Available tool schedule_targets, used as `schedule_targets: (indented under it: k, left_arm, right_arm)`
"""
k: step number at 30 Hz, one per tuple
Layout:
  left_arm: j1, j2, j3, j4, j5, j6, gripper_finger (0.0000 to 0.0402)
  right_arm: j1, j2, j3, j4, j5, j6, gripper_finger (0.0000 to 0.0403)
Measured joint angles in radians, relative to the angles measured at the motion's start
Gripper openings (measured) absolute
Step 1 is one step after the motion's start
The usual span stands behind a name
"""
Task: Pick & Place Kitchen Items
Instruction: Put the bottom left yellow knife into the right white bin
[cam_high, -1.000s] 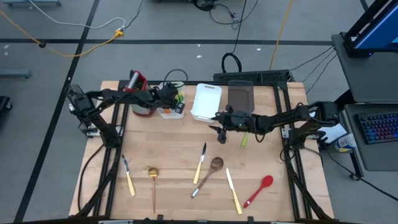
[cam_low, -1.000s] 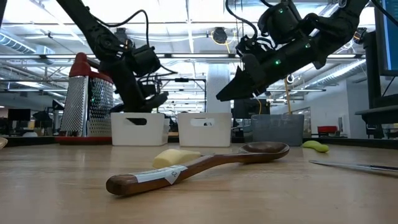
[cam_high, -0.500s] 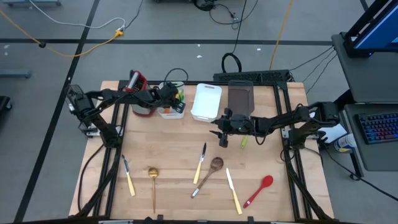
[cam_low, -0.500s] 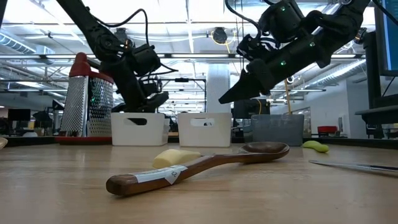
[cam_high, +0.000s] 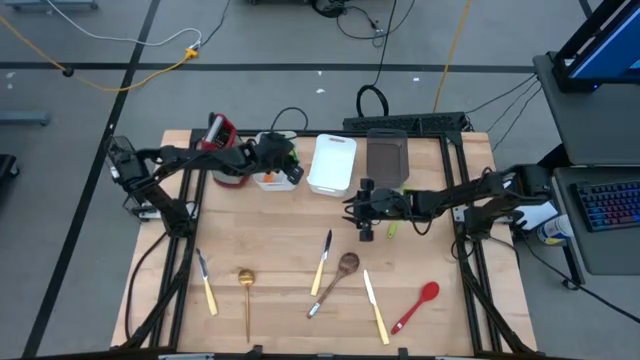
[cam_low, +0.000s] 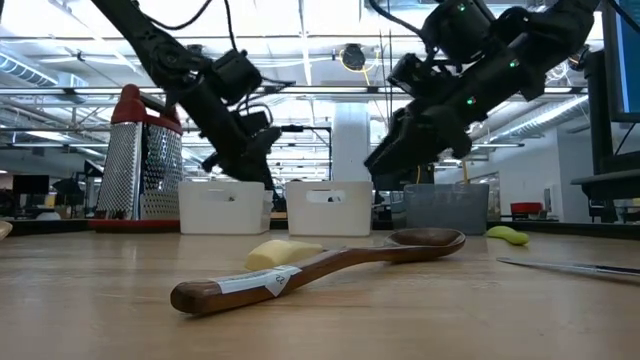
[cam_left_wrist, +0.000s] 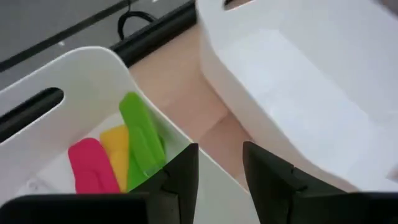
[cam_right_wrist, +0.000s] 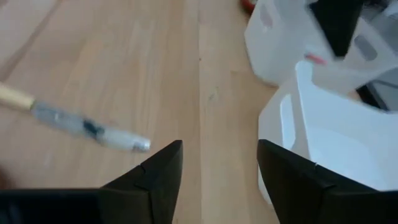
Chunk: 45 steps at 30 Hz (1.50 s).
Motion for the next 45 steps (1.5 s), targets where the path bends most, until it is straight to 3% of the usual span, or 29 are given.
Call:
schedule_targets:
  k: [8, 14, 20, 28, 32, 40, 45]
  left_arm:
    - [-0.097, -0.128, 0.000, -0.007, -0.003, 0.001, 0.0129]
    - [-0.198, -0.193, 0.000, -0.021, -0.003, 0.010, 0.0129]
    - [-0.307, -0.232, -0.002, -0.098, 0.011, -0.052, 0.0129]
    - [-0.465, -0.232, 0.000, -0.194, 0.019, -0.246, 0.0129]
    - [-0.530, -0.232, 0.000, -0.271, 0.019, -0.399, 0.0129]
    - [-0.675, -0.232, 0.000, -0.554, 0.048, -0.898, 0.0129]
    - [-0.787, -0.231, 0.000, -0.745, 0.164, -1.262, 0.0129]
  right_arm:
    - [0.026, -0.125, 0.000, -0.191, -0.005, 0.027, 0.0188]
    - [0.054, -0.156, 0.000, -0.225, -0.006, 0.026, 0.0187]
    - [0.062, -0.157, 0.000, -0.225, -0.005, 0.026, 0.0183]
    - [0.063, -0.157, 0.000, -0.225, -0.006, 0.079, 0.0183]
    - [0.063, -0.157, 0.000, -0.223, -0.006, 0.079, 0.0183]
    - [0.063, -0.157, 0.000, -0.220, -0.006, 0.079, 0.0183]
    - [0.063, -0.157, 0.000, -0.205, -0.006, 0.080, 0.0182]
